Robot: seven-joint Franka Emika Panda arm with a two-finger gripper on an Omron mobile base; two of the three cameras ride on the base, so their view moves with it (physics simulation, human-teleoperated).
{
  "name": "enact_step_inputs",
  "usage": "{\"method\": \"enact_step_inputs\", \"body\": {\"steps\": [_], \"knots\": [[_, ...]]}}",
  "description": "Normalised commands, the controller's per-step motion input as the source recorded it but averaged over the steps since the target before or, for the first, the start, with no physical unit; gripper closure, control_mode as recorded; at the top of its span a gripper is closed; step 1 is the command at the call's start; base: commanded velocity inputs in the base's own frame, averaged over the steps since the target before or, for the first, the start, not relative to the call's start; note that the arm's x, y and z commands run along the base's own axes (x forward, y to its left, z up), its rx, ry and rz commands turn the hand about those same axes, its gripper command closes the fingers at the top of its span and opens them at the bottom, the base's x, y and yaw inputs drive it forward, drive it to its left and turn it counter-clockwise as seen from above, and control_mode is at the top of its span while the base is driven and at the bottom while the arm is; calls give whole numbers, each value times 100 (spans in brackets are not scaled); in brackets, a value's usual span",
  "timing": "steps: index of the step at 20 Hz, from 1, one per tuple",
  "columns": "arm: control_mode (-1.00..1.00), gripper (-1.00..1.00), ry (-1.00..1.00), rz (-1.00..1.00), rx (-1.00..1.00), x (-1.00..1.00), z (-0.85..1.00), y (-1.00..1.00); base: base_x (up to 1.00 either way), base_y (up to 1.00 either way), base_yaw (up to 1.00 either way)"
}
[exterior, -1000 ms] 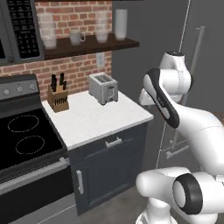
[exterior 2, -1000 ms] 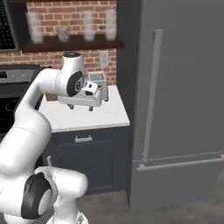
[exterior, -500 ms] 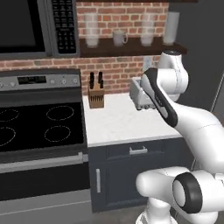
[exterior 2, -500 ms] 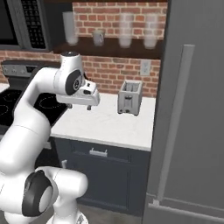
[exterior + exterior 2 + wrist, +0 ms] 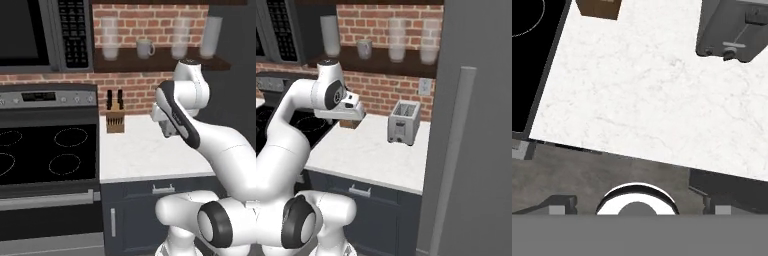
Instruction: Gather all objects into one cabinet and sort the glasses and bowls to opposite sides.
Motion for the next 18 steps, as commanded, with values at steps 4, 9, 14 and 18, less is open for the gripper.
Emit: {"method": "enact_step_inputs", "body": {"steps": [4, 9, 14, 18], "knots": [[100, -100, 0, 0, 0, 0, 0, 0, 81, -1, 4], [100, -100, 0, 0, 0, 0, 0, 0, 46, -2, 4], [100, -100, 0, 0, 0, 0, 0, 0, -1, -1, 4], [-100, -100, -7, 4, 0, -28, 0, 0, -12, 0, 3]]}}
